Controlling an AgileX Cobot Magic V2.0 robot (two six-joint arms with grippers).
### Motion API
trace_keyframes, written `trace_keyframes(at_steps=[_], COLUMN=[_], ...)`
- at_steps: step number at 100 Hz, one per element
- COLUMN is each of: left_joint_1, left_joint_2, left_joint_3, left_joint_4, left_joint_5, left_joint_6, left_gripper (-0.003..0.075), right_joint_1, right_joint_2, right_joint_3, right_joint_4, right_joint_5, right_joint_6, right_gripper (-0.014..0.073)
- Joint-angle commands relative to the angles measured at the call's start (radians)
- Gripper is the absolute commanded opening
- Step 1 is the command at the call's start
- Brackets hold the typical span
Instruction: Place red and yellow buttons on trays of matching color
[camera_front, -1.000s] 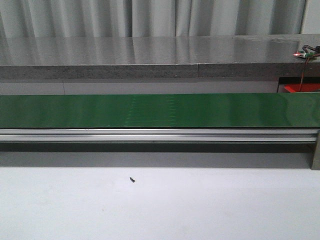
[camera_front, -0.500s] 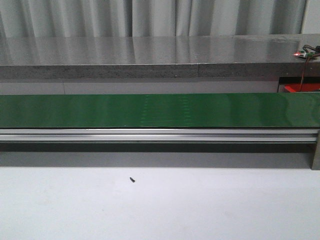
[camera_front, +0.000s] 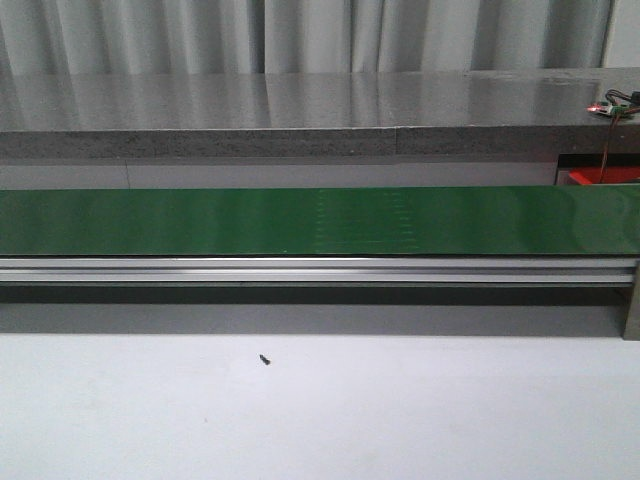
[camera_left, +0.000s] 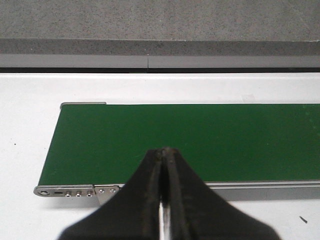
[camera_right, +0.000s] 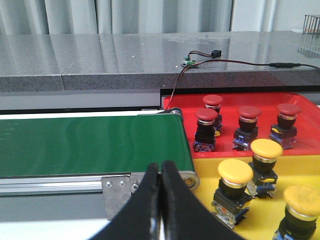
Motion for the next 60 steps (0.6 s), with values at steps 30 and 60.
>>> trace_keyframes(at_steps=[30, 60], left_joint_1=[0.002, 0.002], left_joint_2=[-0.07, -0.264], left_joint_3=[0.078, 0.35], left_joint_4=[0.024, 0.174], left_joint_5=[-0.25, -0.538], left_joint_6=[-0.03, -0.176], left_gripper=[-0.002, -0.002], right_joint_1=[0.0, 0.0], right_joint_2=[-0.019, -0.019], right_joint_3=[-0.018, -0.018], right_joint_4=[-0.004, -0.004], right_joint_5=[-0.086, -0.086], right_joint_6=[0.001, 0.001], right_gripper=[-0.0067, -0.0067])
